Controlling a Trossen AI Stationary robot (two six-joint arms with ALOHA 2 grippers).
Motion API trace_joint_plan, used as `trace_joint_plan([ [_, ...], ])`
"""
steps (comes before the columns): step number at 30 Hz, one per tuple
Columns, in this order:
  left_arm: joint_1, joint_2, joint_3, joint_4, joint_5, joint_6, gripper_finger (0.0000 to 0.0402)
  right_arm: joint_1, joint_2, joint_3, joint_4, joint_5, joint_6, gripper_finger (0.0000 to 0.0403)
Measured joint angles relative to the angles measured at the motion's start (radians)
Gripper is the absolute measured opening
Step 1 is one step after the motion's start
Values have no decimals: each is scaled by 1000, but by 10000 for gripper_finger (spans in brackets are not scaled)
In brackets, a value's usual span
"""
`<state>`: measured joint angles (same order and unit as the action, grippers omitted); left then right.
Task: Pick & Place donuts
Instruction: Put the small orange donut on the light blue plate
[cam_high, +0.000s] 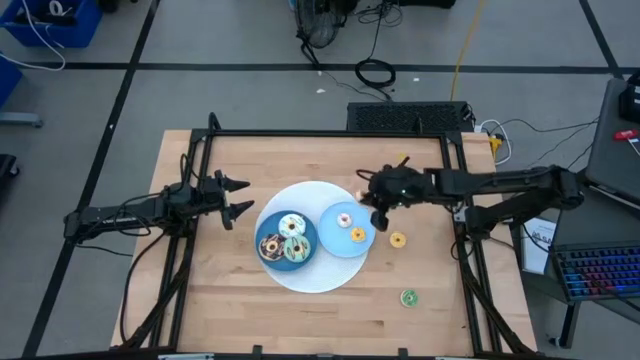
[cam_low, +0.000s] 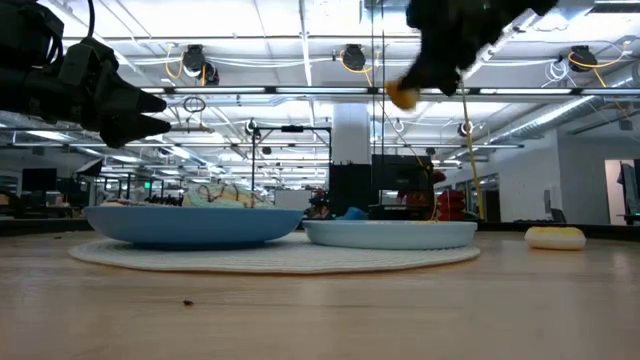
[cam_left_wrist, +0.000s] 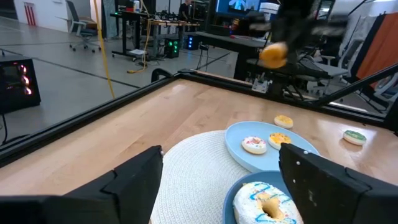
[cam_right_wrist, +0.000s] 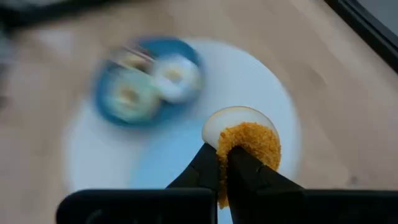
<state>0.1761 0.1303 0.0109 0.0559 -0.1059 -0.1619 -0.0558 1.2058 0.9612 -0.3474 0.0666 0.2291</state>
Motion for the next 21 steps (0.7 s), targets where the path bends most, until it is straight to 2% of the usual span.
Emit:
trace_joint_plan([
  [4,0,0,0,0,0,0,325,52,35,38,93,-55,-46,2],
  [13,0,0,0,3,0,0,314,74,228,66,-90,-37,-59,2],
  [21,0,0,0,0,0,-1,320,38,420,66,-117,-33,-66,2],
])
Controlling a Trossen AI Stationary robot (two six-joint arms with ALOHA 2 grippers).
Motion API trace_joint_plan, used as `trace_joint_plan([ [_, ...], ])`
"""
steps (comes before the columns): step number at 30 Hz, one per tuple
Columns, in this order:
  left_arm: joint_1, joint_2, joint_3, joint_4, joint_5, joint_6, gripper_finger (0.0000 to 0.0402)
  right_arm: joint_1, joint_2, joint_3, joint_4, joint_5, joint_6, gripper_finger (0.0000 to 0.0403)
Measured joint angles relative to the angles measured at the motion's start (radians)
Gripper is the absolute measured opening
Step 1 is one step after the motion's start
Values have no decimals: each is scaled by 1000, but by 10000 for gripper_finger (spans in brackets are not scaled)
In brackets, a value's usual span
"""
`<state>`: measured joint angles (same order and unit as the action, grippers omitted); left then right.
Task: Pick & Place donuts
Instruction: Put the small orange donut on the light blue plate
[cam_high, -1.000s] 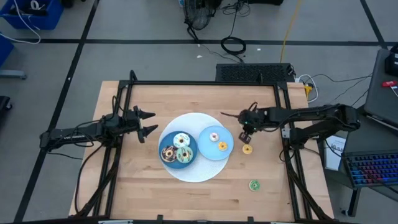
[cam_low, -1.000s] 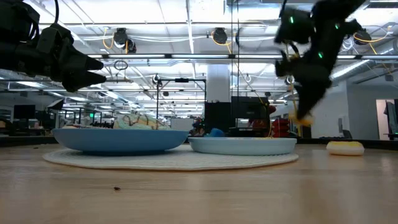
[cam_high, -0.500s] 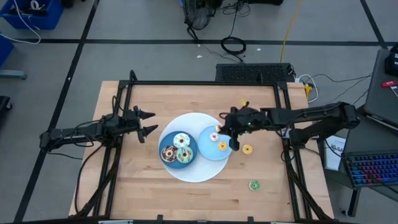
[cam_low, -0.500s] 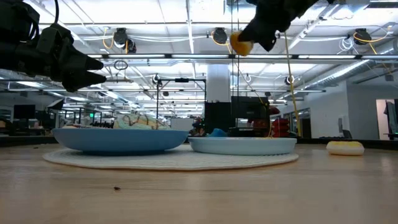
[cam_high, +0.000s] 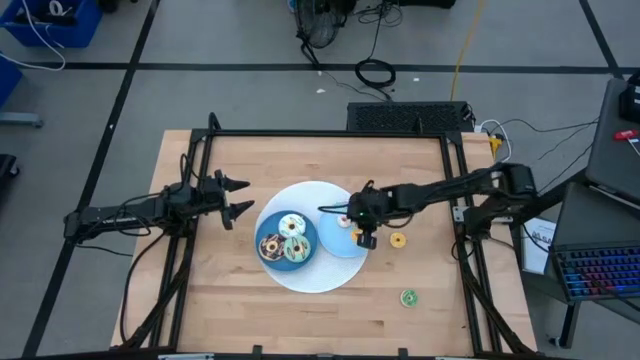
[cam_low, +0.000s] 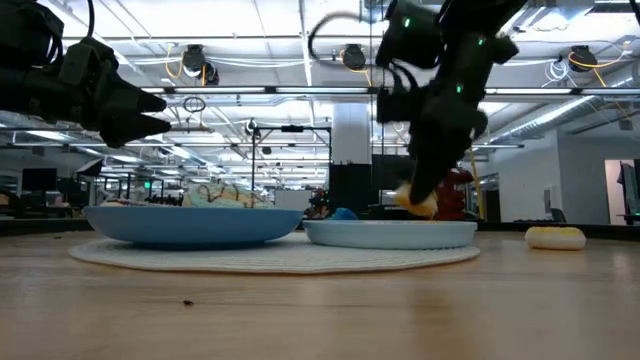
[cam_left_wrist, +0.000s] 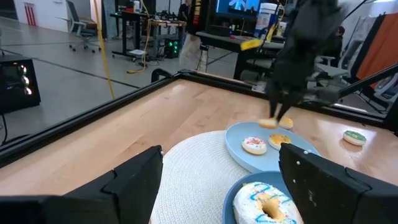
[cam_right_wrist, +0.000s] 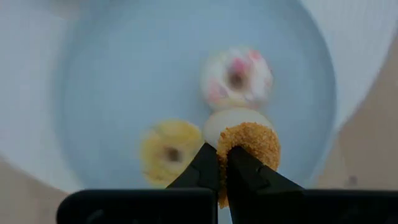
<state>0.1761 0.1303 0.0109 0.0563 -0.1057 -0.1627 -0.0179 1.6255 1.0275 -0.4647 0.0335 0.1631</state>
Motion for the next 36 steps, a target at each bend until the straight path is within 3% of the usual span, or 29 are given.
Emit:
trace_joint_plan([
  [12,0,0,0,0,0,1,315,-44,52,0,-32,16,7,21],
  [20,0,0,0,0,0,0,320,-44,35,0,-48,13,8,72],
  [30,0,0,0,0,0,1,318,-44,23,0,-31,-38,34,175],
  [36,0,0,0,0,0,0,313,-44,12,0,-7,-37,34,213],
])
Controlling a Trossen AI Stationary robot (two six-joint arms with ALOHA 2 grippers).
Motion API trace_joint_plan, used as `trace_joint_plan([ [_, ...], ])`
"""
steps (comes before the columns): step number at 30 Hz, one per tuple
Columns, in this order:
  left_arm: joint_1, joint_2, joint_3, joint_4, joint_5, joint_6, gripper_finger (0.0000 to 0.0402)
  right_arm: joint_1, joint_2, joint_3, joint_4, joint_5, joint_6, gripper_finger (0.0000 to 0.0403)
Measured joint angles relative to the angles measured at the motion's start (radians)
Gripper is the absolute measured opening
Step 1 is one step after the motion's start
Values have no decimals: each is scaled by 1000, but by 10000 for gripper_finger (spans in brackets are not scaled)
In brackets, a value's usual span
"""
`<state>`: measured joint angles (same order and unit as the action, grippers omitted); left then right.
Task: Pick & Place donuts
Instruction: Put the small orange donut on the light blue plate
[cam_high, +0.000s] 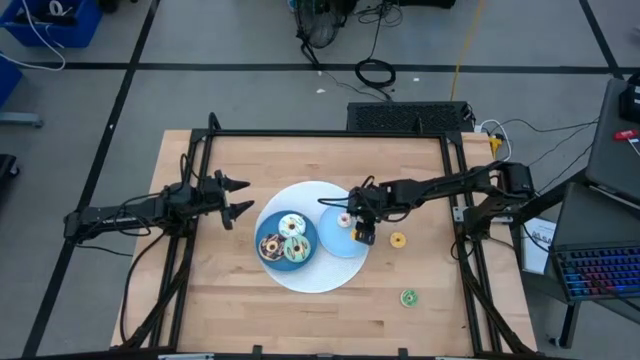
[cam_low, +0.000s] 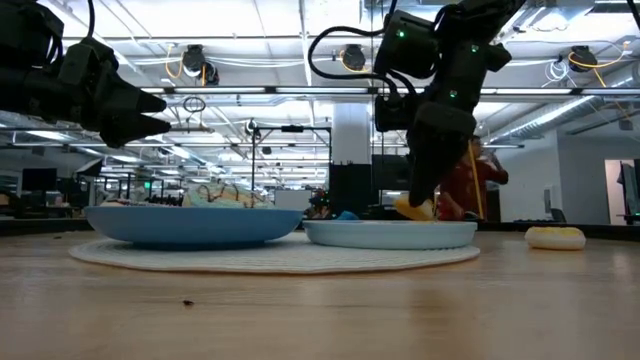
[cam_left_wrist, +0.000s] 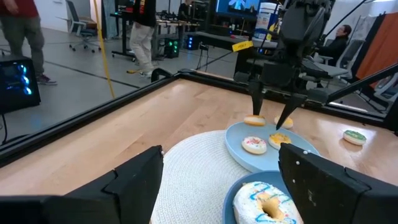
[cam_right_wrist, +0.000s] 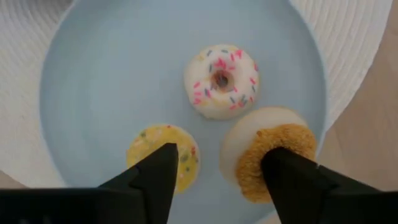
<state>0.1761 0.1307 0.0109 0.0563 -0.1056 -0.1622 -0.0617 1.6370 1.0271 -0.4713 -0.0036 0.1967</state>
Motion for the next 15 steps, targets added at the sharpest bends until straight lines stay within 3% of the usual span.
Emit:
trace_joint_plan([
  [5,0,0,0,0,0,1,322,0,0,0,-11,-3,30,234],
  [9,0,0,0,0,0,1,325,-3,0,0,-19,-92,82,245],
  [15,0,0,0,0,0,1,314,-5,1,0,-12,-138,130,244],
])
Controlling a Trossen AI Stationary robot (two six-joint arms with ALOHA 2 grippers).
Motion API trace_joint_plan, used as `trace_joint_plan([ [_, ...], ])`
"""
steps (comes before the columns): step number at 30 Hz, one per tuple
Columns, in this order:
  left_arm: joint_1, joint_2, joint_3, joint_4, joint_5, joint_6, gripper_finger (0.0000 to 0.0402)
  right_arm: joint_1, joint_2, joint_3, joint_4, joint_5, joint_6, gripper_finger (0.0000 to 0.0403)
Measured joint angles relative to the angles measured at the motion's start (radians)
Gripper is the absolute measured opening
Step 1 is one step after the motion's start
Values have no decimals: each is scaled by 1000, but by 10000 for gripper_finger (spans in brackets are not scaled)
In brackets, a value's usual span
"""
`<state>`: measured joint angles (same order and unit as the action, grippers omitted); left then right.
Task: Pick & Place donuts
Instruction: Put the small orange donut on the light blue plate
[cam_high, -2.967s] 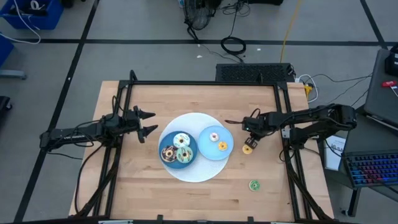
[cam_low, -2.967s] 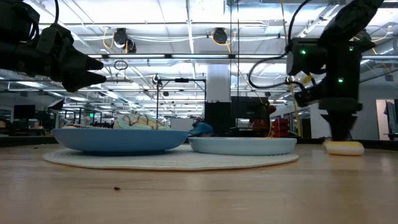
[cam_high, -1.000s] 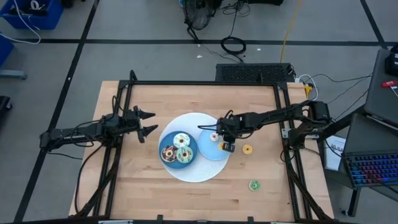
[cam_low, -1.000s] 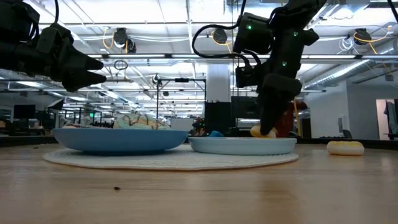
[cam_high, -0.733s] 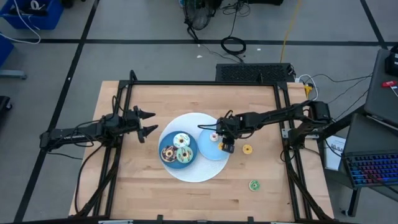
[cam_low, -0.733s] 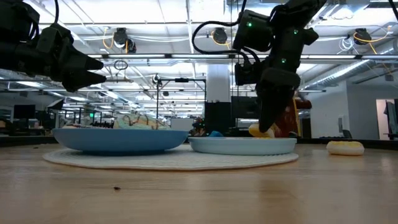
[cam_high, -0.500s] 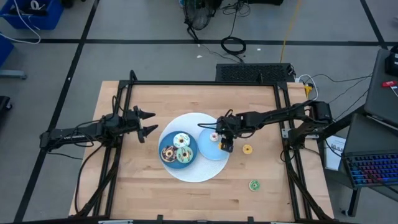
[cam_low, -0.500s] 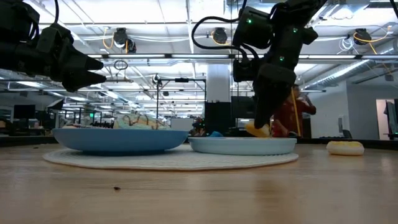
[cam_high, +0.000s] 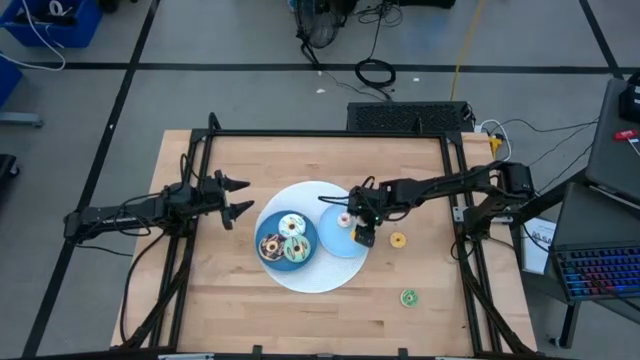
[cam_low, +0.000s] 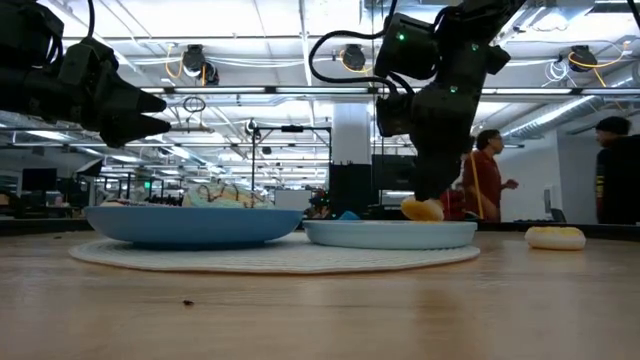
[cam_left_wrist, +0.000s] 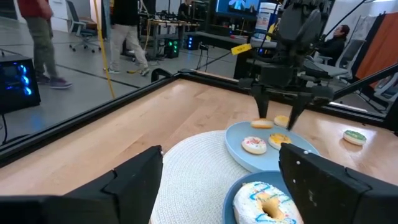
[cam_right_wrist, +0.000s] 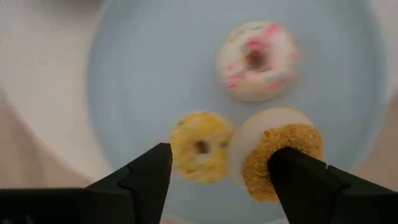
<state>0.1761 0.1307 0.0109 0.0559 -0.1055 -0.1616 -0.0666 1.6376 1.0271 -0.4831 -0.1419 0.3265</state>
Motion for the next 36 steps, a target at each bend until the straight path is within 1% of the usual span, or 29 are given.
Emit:
trace_joint_plan([
  [1,0,0,0,0,0,0,313,0,0,0,0,-20,0,243],
  [3,0,0,0,0,0,-1,311,-4,0,0,3,-19,33,243],
  [4,0,0,0,0,0,-1,311,-7,0,-1,21,-50,65,244],
  [6,0,0,0,0,0,0,312,-16,1,-1,81,-173,72,246],
  [7,0,0,0,0,0,-1,313,-15,1,0,98,-189,79,246],
  [8,0,0,0,0,0,-1,314,-13,1,0,104,-181,99,246],
  [11,0,0,0,0,0,0,318,-12,1,0,65,-71,132,242],
  [14,0,0,0,0,0,0,319,-16,1,0,61,-96,106,236],
  [15,0,0,0,0,0,0,318,-12,1,0,58,-88,107,234],
  [18,0,0,0,0,0,0,314,-11,1,0,20,-13,106,223],
  [21,0,0,0,0,0,0,313,-15,1,0,33,4,75,206],
  [24,0,0,0,0,0,-1,317,-6,1,0,77,-58,49,191],
  [27,0,0,0,0,0,0,323,-3,1,0,77,-82,31,181],
  [28,0,0,0,0,0,-1,324,-5,1,-2,101,-127,33,179],
  [30,0,0,0,0,0,0,325,-6,1,-1,201,-291,11,176],
  [31,0,0,0,0,0,0,325,-4,1,1,242,-352,-2,176],
  [32,0,0,0,0,0,0,324,-2,0,5,255,-351,8,175],
  [34,0,0,0,0,0,0,321,-11,0,8,243,-255,99,173],
  [35,0,0,0,0,0,0,319,-19,1,2,260,-253,128,172],
  [36,0,0,0,0,0,0,318,-25,2,-6,294,-313,122,172],
])
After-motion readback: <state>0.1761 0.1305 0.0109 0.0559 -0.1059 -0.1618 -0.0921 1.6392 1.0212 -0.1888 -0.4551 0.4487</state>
